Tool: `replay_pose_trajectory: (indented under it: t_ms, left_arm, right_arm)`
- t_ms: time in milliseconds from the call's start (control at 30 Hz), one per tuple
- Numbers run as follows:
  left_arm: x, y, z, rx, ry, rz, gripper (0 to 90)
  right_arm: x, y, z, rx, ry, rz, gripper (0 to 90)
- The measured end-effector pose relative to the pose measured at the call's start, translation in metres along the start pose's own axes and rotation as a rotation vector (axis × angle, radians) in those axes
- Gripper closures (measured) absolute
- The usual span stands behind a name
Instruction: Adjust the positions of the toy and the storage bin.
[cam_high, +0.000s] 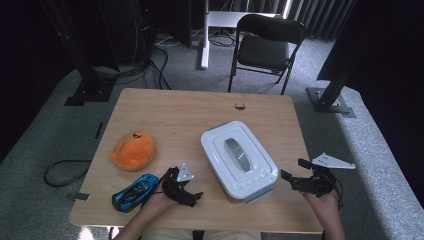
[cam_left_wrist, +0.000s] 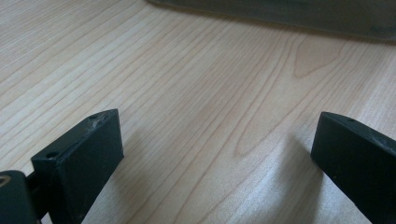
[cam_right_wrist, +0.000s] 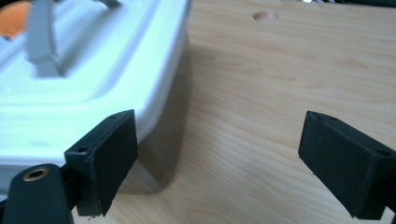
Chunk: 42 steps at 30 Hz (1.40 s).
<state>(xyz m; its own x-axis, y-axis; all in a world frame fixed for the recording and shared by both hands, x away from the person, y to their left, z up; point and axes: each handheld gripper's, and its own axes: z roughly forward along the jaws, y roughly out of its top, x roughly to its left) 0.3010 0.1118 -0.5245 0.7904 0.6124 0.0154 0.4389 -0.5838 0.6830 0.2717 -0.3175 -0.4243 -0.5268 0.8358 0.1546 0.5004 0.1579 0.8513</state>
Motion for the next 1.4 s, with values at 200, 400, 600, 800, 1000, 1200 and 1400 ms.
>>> replay_pose_trajectory:
  t_ms: [200,400,600,800,1000,1200,1400]
  left_arm:
    - [0.003,-0.001,-0.001,0.001,0.015,-0.015,2.8]
    - [0.004,-0.002,-0.002,-0.001,0.011,-0.015,2.9]
    - [0.003,-0.002,-0.001,0.001,0.013,-0.013,2.9]
    - [0.003,-0.002,-0.002,0.003,0.014,-0.013,2.8]
    - [0.003,-0.002,-0.002,0.003,0.017,-0.014,2.8]
    - [0.003,-0.002,-0.002,0.003,0.020,-0.018,2.9]
    - [0.002,-0.003,-0.003,0.002,0.021,-0.021,2.9]
  right_arm:
    - [0.013,0.012,0.000,-0.040,0.023,-0.022,11.5]
    - [0.031,0.023,0.007,-0.043,0.071,-0.073,11.5]
    - [0.046,0.031,0.017,-0.041,0.109,-0.107,11.5]
    - [0.057,0.037,0.030,-0.027,0.135,-0.133,11.6]
    - [0.067,0.042,0.038,-0.029,0.110,-0.163,11.5]
    - [0.075,0.047,0.047,-0.010,0.134,-0.189,11.7]
    - [0.081,0.049,0.055,0.034,0.148,-0.213,14.7]
